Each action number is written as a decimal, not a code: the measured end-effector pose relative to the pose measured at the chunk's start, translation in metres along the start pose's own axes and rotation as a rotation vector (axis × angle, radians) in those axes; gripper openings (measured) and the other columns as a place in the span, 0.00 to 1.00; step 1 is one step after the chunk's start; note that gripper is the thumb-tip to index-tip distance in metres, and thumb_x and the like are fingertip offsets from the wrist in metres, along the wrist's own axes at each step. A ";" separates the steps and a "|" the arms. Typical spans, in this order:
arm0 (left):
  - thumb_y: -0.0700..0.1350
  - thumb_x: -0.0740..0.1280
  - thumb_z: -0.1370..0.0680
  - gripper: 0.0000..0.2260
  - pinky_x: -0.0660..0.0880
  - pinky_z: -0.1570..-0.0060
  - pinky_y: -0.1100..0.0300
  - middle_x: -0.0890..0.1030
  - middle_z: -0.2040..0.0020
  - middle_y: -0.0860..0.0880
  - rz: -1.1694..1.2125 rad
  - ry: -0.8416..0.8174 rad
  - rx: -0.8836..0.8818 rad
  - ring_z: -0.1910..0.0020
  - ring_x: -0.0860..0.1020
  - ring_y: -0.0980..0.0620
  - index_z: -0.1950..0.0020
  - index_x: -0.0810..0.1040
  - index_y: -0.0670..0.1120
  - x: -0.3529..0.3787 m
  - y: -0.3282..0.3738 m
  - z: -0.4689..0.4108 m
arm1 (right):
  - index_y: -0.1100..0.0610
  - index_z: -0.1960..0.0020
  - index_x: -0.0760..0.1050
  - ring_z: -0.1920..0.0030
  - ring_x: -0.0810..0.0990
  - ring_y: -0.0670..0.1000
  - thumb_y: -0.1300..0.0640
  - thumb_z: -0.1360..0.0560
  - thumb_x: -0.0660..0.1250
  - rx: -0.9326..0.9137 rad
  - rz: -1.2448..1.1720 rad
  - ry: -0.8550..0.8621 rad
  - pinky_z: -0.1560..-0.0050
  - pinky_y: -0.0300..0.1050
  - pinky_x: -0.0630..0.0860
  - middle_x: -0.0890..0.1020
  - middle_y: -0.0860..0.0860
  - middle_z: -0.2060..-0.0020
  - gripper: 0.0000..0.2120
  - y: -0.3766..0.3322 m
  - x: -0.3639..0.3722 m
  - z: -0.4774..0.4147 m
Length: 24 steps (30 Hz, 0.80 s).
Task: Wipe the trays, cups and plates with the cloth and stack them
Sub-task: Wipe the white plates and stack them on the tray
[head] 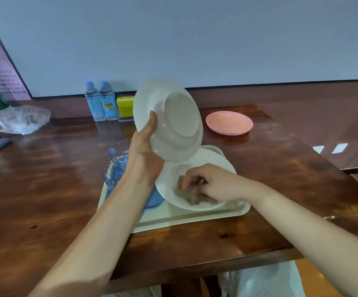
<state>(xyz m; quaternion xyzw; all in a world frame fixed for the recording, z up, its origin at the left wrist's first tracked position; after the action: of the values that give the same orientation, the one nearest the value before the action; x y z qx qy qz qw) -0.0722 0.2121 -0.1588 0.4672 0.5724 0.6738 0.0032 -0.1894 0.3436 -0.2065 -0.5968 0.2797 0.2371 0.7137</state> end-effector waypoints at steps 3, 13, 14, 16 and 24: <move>0.52 0.72 0.20 0.19 0.78 0.33 0.34 0.85 0.35 0.41 -0.102 0.011 0.085 0.36 0.84 0.38 0.31 0.83 0.46 -0.001 0.002 0.006 | 0.51 0.46 0.83 0.47 0.85 0.57 0.72 0.20 0.62 0.027 -0.301 0.285 0.43 0.53 0.83 0.87 0.51 0.49 0.18 0.023 -0.041 0.022; 0.40 0.70 0.19 0.17 0.80 0.36 0.60 0.86 0.34 0.51 -1.411 -0.402 0.927 0.35 0.84 0.53 0.29 0.84 0.45 0.016 -0.019 0.045 | 0.60 0.32 0.78 0.48 0.84 0.54 0.69 0.16 0.56 0.296 -1.134 0.833 0.54 0.46 0.78 0.86 0.57 0.44 0.18 0.101 -0.081 0.044; 0.36 0.69 0.20 0.20 0.80 0.34 0.58 0.84 0.32 0.51 -1.509 -0.470 0.995 0.32 0.82 0.52 0.28 0.83 0.45 0.013 -0.026 0.050 | 0.60 0.32 0.78 0.49 0.84 0.55 0.68 0.16 0.57 0.315 -1.105 0.888 0.56 0.46 0.78 0.86 0.57 0.44 0.17 0.104 -0.081 0.046; 0.32 0.61 0.22 0.24 0.81 0.36 0.54 0.84 0.32 0.49 -1.615 -0.576 1.092 0.32 0.83 0.50 0.29 0.83 0.44 0.008 -0.038 0.061 | 0.58 0.34 0.80 0.49 0.84 0.57 0.66 0.16 0.59 0.342 -1.064 0.996 0.57 0.48 0.79 0.86 0.59 0.43 0.16 0.108 -0.084 0.051; 0.31 0.81 0.39 0.35 0.83 0.45 0.59 0.86 0.34 0.51 -1.827 -0.762 0.931 0.37 0.85 0.53 0.32 0.85 0.46 -0.010 -0.074 0.067 | 0.56 0.34 0.79 0.46 0.86 0.57 0.68 0.16 0.59 0.284 -1.130 1.021 0.53 0.47 0.81 0.85 0.57 0.44 0.16 0.088 -0.094 0.056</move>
<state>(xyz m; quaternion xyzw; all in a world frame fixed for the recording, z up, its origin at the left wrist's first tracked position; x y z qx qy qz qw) -0.0636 0.2838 -0.2282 -0.0004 0.8633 -0.0541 0.5019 -0.3111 0.4141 -0.1981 -0.5872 0.2546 -0.5055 0.5787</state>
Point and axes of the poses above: each hand's wrist, its own z-axis away from the middle knuckle, its own x-axis out of the palm, y = z × x, the point moved 4 cm from there along -z, towards the middle knuckle
